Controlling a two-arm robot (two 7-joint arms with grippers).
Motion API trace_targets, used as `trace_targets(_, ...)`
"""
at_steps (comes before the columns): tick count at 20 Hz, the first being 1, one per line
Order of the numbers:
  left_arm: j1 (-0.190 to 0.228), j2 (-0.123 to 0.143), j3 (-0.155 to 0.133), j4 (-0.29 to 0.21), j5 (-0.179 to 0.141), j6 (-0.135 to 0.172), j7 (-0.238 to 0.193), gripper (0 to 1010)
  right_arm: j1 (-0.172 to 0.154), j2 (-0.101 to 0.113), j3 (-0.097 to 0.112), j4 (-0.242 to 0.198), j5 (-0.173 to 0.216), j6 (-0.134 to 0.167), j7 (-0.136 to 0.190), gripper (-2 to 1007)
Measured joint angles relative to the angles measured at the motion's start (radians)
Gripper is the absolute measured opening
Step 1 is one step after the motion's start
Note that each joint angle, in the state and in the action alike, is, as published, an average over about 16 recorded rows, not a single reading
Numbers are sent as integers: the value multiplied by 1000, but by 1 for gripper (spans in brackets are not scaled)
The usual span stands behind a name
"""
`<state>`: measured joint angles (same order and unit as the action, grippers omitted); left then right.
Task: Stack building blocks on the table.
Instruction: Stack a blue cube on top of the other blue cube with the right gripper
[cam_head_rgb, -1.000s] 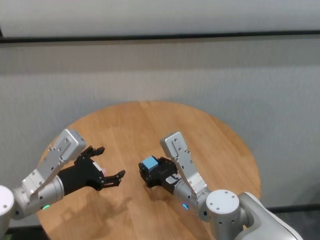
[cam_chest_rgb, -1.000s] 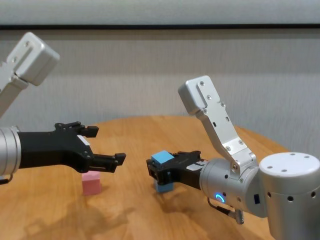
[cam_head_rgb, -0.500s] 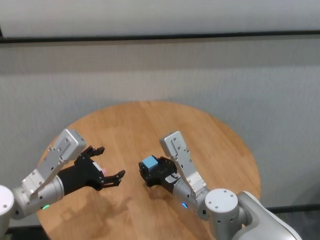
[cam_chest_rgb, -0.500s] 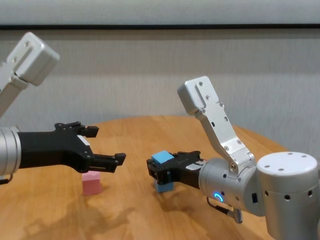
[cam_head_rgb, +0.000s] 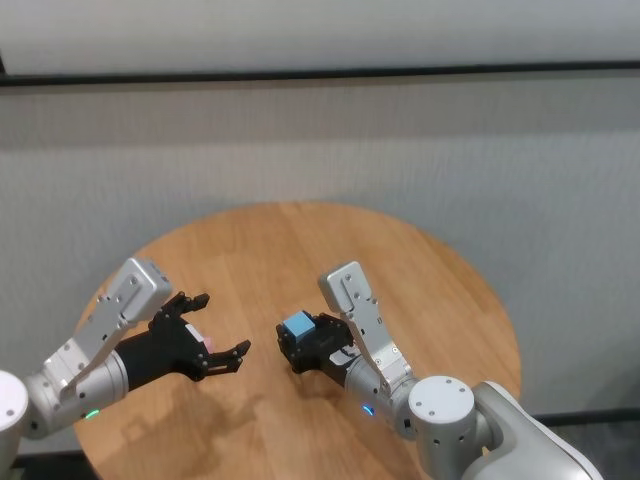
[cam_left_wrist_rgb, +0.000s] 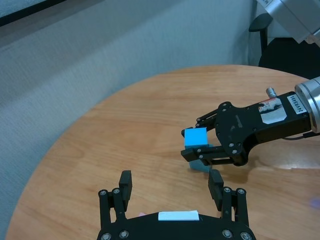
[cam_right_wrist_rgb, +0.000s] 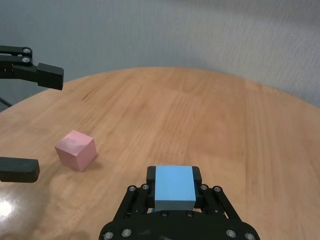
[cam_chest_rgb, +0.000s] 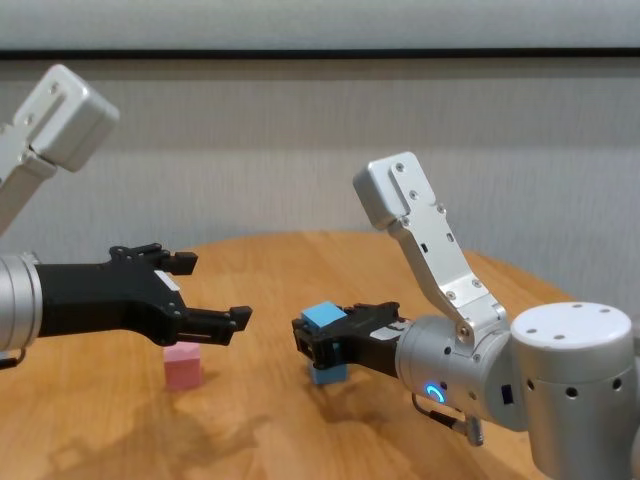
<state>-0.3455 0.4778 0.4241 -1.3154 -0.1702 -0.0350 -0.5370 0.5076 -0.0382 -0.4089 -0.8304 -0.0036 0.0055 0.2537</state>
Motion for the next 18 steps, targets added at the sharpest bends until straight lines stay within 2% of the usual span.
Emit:
trace_targets(8, 0, 0, 0, 0, 0, 0, 0, 1003, 1, -2, 4, 0, -1, -2, 2, 478)
trace_targets(13, 0, 0, 0, 0, 0, 0, 0, 1003, -6, 2, 9, -21, 2, 2, 2, 610)
trace_targets(18, 0, 0, 0, 0, 0, 0, 0, 1003, -21, 11, 20, -62, 12, 11, 2, 767)
